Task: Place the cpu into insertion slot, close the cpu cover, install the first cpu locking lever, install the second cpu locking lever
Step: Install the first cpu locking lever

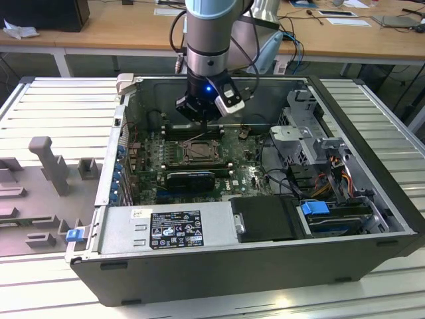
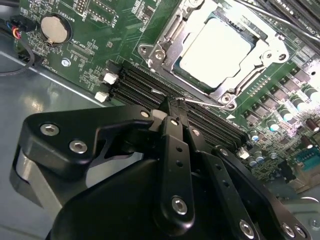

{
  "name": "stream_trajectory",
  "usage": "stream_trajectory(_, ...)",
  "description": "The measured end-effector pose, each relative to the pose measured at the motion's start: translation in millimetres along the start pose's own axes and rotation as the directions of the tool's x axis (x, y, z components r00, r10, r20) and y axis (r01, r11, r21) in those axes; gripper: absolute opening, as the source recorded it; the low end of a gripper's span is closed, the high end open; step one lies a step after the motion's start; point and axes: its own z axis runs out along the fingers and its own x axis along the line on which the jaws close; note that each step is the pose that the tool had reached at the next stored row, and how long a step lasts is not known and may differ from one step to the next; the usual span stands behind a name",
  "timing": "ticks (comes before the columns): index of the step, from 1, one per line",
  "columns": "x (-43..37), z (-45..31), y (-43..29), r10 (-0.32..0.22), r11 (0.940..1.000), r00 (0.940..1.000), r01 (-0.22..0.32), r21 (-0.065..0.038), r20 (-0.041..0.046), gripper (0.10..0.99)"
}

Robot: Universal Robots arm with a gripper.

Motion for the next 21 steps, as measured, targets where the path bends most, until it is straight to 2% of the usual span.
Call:
stream_trajectory(9,-4.4,4.7,-0.8,-0.027,0.9996,0.9996,0.027,-0.001,-0.0036,0.106)
stream_trajectory(13,-4.9,9.6,-1.5,-0.039,0.9992,0.9992,0.039,-0.001,-0.0053,0.106)
stream_trajectory(21,-6.0,15.8,-2.4,-0.04,0.9992,0.9992,0.041,0.006,-0.006,0.106)
